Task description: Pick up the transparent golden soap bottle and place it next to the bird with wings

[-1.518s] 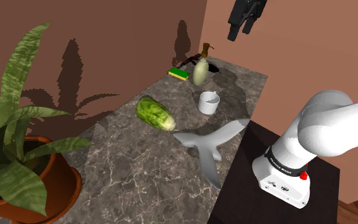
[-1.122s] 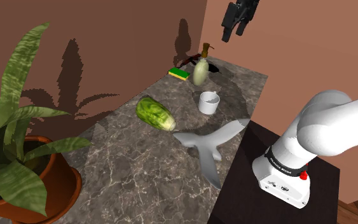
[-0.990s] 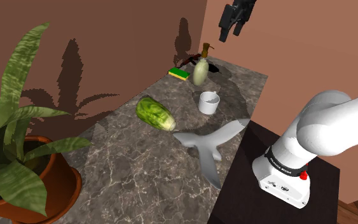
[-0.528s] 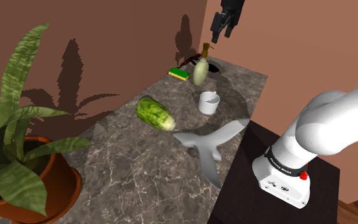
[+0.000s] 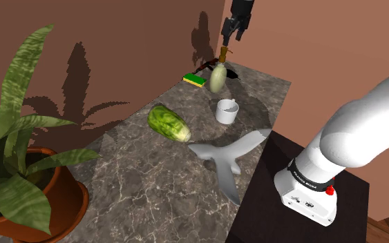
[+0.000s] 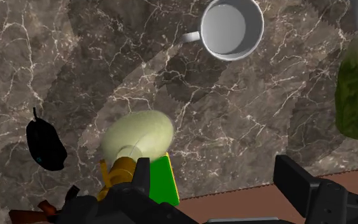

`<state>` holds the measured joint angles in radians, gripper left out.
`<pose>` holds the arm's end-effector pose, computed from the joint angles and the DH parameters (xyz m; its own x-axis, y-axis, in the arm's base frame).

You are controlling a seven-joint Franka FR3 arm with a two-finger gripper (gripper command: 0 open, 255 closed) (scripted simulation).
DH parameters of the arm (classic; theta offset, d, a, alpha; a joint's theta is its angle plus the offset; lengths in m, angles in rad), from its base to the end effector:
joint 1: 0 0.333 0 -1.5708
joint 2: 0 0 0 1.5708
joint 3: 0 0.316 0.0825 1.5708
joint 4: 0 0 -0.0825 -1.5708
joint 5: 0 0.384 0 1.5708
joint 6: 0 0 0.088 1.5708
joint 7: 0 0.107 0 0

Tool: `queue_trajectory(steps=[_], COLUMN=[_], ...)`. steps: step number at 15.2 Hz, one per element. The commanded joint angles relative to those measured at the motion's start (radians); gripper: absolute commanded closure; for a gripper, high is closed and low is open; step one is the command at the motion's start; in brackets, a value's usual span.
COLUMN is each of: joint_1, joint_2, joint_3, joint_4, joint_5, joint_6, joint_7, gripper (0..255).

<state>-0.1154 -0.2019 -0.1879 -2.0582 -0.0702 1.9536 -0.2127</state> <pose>0.4817 -0.1614 0.5303 0.9944 -0.0631 0.0853 -0.0674 -0.9965 0.0489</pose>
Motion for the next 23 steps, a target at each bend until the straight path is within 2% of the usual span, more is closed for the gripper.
queue_trajectory(steps=[1,10,18,23], joint_1=[-0.009,-0.068,-0.074,-0.074], joint_2=[0.060,0.386,0.425,0.425], joint_3=[-0.019,-0.077,-0.074,-0.074], joint_4=[0.032,0.311,0.259,0.259], joint_5=[0.008,0.093,0.106,0.105], joint_6=[0.030,0.079,0.168,0.168], joint_7=[-0.028,-0.157,-0.165,-0.165], gripper=[0,0,0,0])
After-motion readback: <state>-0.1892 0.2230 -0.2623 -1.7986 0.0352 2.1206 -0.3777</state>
